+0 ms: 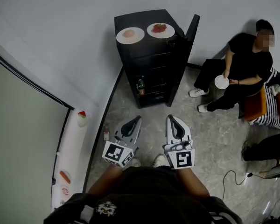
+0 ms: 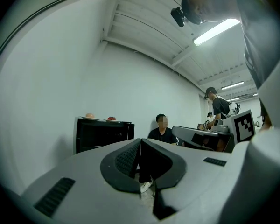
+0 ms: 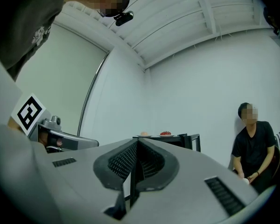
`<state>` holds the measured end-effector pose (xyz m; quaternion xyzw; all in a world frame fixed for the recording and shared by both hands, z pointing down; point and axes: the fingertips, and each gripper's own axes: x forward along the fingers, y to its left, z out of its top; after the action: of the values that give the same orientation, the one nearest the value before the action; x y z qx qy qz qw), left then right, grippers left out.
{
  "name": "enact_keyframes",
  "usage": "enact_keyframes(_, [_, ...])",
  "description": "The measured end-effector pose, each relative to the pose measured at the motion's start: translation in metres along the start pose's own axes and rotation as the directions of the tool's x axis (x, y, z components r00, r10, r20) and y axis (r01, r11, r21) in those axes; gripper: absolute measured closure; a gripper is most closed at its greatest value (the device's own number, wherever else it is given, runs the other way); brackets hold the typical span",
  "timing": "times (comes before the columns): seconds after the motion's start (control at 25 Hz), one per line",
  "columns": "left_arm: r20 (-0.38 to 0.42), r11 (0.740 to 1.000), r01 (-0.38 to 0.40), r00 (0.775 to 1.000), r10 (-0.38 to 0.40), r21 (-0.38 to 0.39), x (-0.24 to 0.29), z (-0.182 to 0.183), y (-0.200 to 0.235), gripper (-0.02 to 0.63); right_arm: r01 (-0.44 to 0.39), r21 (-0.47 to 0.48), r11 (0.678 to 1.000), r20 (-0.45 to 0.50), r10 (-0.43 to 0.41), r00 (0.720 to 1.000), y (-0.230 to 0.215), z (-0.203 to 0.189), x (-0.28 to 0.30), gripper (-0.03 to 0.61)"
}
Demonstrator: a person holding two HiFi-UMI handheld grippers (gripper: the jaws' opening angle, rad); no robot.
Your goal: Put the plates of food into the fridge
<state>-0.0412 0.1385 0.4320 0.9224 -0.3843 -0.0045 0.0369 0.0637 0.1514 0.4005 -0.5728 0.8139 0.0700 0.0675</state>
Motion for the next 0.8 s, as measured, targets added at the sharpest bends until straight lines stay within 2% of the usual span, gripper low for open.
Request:
enact_keyframes(0.32, [-0.015, 0.999, -0.046, 0.999, 0.047, 0.018, 0.013, 0.000, 0.001, 0.591, -0.003, 0.047, 0.999, -0.004, 0.003, 1.000, -0.023, -0.011, 0.007, 0.555])
enact_keyframes(0.48, [0.013, 0.996, -0.085, 0.996, 0.085, -0.021, 0.017, 0.002, 0.024, 0.591, -0.008, 0.054, 0.999, 0.005, 0.007, 1.000, -0.023, -0.018, 0.021, 0.555])
enact_keyframes(0.64, [0.032, 0.996, -0.089, 0.995, 0.089, -0.015, 0.032, 0.003, 0.051, 0.591, 0.001, 0.043, 0.999, 0.035, -0.002, 0.999, -0.025, -0.014, 0.049, 0.555])
enact_keyframes(0.8, [0.037, 0.997, -0.080, 0.996, 0.081, -0.016, 0.051, 0.008, 0.074, 0.591, 0.007, 0.030, 1.000, 0.024, -0.008, 1.000, -0.028, -0.014, 0.078, 0.555])
